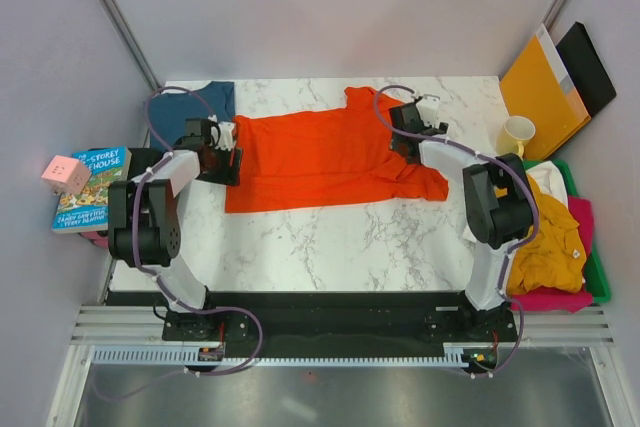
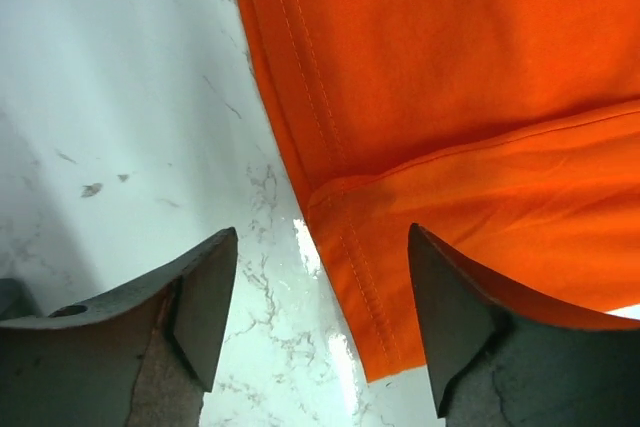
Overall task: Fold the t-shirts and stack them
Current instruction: Fold the flattened tshirt in 1/3 of the way
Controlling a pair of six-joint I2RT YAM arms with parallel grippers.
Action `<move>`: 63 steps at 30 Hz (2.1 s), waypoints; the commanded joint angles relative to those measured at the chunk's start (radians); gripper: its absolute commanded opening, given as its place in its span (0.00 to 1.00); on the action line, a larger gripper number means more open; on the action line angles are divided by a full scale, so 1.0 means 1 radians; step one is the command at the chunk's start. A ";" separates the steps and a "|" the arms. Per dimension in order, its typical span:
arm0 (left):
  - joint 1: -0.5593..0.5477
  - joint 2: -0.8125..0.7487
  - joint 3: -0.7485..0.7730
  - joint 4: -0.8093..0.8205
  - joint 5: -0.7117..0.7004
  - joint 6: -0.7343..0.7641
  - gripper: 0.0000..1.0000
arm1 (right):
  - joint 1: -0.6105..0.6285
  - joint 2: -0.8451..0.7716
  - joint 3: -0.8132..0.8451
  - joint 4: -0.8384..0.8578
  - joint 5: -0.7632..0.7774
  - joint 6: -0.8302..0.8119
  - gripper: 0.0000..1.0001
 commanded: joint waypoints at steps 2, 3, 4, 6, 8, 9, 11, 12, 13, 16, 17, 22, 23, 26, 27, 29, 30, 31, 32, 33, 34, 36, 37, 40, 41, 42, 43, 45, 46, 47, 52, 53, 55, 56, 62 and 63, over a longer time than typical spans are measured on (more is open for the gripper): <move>0.003 -0.160 0.014 0.019 0.033 -0.044 0.83 | 0.052 -0.179 0.026 0.008 0.030 -0.020 0.96; 0.003 -0.181 0.014 0.012 0.046 -0.052 0.84 | 0.062 -0.220 0.014 0.000 0.033 -0.022 0.96; 0.003 -0.198 0.013 0.002 0.059 -0.058 0.84 | 0.087 -0.239 -0.015 -0.006 0.016 -0.022 0.95; 0.002 -0.241 0.001 -0.030 0.173 -0.061 0.83 | 0.108 -0.289 -0.053 -0.034 -0.016 -0.004 0.85; -0.013 -0.244 -0.016 -0.060 0.281 -0.041 0.76 | 0.150 -0.316 -0.139 -0.026 -0.050 0.030 0.52; -0.027 -0.228 -0.022 -0.064 0.287 -0.034 0.74 | 0.161 -0.330 -0.165 -0.024 -0.054 0.042 0.44; -0.070 -0.191 -0.024 -0.067 0.261 -0.031 0.68 | 0.184 -0.327 -0.225 -0.023 -0.057 0.092 0.32; -0.092 -0.169 -0.019 -0.077 0.257 -0.031 0.66 | 0.187 -0.317 -0.237 -0.023 -0.065 0.107 0.34; -0.099 -0.127 -0.015 -0.085 0.262 -0.029 0.64 | 0.190 -0.313 -0.259 -0.018 -0.074 0.121 0.36; -0.115 -0.065 -0.003 -0.088 0.270 -0.037 0.63 | 0.199 -0.293 -0.276 0.011 -0.079 0.138 0.39; -0.122 -0.050 0.005 -0.091 0.262 -0.037 0.62 | 0.199 -0.285 -0.273 0.018 -0.074 0.142 0.39; -0.133 0.010 0.011 -0.091 0.231 -0.040 0.61 | 0.199 -0.235 -0.239 0.034 -0.062 0.155 0.39; -0.133 0.028 0.014 -0.091 0.215 -0.046 0.60 | 0.201 -0.228 -0.233 0.038 -0.059 0.155 0.39; -0.133 0.053 0.016 -0.090 0.187 -0.050 0.59 | 0.199 -0.176 -0.205 0.042 -0.056 0.161 0.38; -0.133 0.067 0.016 -0.091 0.181 -0.052 0.59 | 0.199 -0.166 -0.198 0.043 -0.057 0.164 0.38; -0.133 0.076 0.014 -0.088 0.164 -0.047 0.59 | 0.199 -0.144 -0.187 0.042 -0.056 0.170 0.38; -0.133 0.079 0.011 -0.087 0.158 -0.046 0.59 | 0.199 -0.136 -0.184 0.043 -0.053 0.176 0.38; -0.133 0.084 0.008 -0.087 0.155 -0.044 0.59 | 0.199 -0.130 -0.185 0.045 -0.044 0.178 0.38; -0.133 0.087 0.007 -0.087 0.153 -0.043 0.59 | 0.199 -0.120 -0.187 0.045 -0.039 0.178 0.38; -0.133 0.096 0.004 -0.084 0.149 -0.043 0.58 | 0.201 -0.115 -0.188 0.043 -0.038 0.181 0.38; -0.133 0.099 -0.001 -0.082 0.146 -0.041 0.58 | 0.199 -0.110 -0.190 0.043 -0.031 0.185 0.39; -0.133 0.108 -0.004 -0.079 0.133 -0.043 0.58 | 0.199 -0.100 -0.195 0.043 -0.024 0.190 0.39; -0.133 0.108 -0.012 -0.076 0.133 -0.043 0.57 | 0.199 -0.098 -0.196 0.045 -0.022 0.190 0.39; -0.133 0.105 -0.021 -0.070 0.136 -0.043 0.57 | 0.199 -0.087 -0.196 0.049 -0.031 0.190 0.31; -0.133 0.104 -0.022 -0.067 0.136 -0.043 0.57 | 0.199 -0.089 -0.195 0.052 -0.036 0.188 0.28; -0.133 0.102 -0.022 -0.067 0.135 -0.044 0.57 | 0.199 -0.090 -0.193 0.054 -0.037 0.187 0.21; -0.133 0.099 -0.026 -0.067 0.136 -0.043 0.57 | 0.199 -0.093 -0.190 0.057 -0.041 0.182 0.10; -0.133 0.096 -0.029 -0.064 0.139 -0.043 0.57 | 0.199 -0.096 -0.178 0.060 -0.041 0.173 0.00; -0.133 0.095 -0.030 -0.064 0.141 -0.043 0.57 | 0.199 -0.096 -0.172 0.060 -0.042 0.168 0.00; -0.133 0.095 -0.030 -0.062 0.142 -0.043 0.57 | 0.199 -0.098 -0.166 0.058 -0.042 0.161 0.00; -0.133 0.090 -0.039 -0.056 0.139 -0.043 0.57 | 0.202 -0.095 -0.115 0.072 -0.044 0.133 0.00; -0.133 0.090 -0.041 -0.056 0.138 -0.043 0.56 | 0.202 -0.090 -0.104 0.075 -0.047 0.125 0.00; -0.133 0.091 -0.041 -0.054 0.138 -0.043 0.56 | 0.202 -0.066 -0.064 0.075 -0.056 0.102 0.00; -0.133 0.092 -0.041 -0.053 0.138 -0.043 0.56 | 0.202 -0.054 -0.032 0.077 -0.059 0.095 0.00; -0.133 0.096 -0.036 -0.054 0.138 -0.043 0.56 | 0.202 0.057 0.071 0.077 -0.123 0.040 0.00; -0.133 0.098 -0.036 -0.054 0.138 -0.044 0.56 | 0.202 0.071 0.080 0.077 -0.126 0.035 0.00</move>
